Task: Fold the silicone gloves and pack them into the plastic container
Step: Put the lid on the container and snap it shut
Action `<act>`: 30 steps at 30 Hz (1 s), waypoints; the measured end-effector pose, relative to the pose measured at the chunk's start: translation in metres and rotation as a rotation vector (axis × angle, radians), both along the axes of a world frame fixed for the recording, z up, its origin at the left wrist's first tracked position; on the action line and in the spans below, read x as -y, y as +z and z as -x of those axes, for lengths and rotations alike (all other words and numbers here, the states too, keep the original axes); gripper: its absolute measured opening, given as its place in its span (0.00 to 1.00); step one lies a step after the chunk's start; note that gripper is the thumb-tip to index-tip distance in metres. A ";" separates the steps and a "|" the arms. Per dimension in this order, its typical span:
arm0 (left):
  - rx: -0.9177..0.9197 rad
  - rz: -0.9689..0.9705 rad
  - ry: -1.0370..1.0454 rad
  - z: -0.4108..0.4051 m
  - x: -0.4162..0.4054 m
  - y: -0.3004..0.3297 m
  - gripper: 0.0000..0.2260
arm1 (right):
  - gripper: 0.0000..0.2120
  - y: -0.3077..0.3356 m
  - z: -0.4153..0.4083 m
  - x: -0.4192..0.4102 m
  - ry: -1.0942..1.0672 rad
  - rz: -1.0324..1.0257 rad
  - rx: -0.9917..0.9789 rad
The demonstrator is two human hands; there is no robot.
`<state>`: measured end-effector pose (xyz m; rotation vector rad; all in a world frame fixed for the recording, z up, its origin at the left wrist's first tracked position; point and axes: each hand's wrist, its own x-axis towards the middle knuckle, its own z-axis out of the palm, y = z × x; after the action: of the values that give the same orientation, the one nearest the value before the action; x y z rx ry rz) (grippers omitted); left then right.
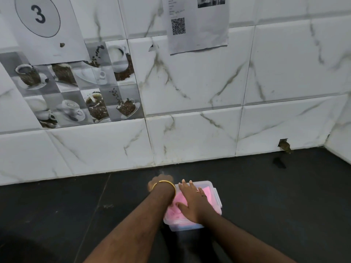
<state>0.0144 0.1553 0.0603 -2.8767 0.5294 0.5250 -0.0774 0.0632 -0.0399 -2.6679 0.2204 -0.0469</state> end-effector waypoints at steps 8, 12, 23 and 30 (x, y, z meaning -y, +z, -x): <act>-0.284 -0.079 -0.289 0.034 0.051 -0.008 0.63 | 0.23 0.010 0.047 0.075 -0.794 -0.599 0.196; -0.280 -0.118 -0.287 0.043 0.055 -0.002 0.61 | 0.27 0.006 0.068 0.083 -0.734 -0.880 -0.177; -0.270 -0.087 -0.329 0.047 0.055 0.001 0.57 | 0.20 -0.005 0.065 0.076 -0.719 -1.100 -0.105; -0.285 -0.085 -0.316 0.045 0.056 -0.002 0.56 | 0.21 -0.009 0.058 0.081 -0.595 -0.526 -0.025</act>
<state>-0.0304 0.0988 0.0584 -2.5794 0.9579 0.8804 -0.1349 -0.0183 -0.0489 -2.0046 0.8936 -0.1237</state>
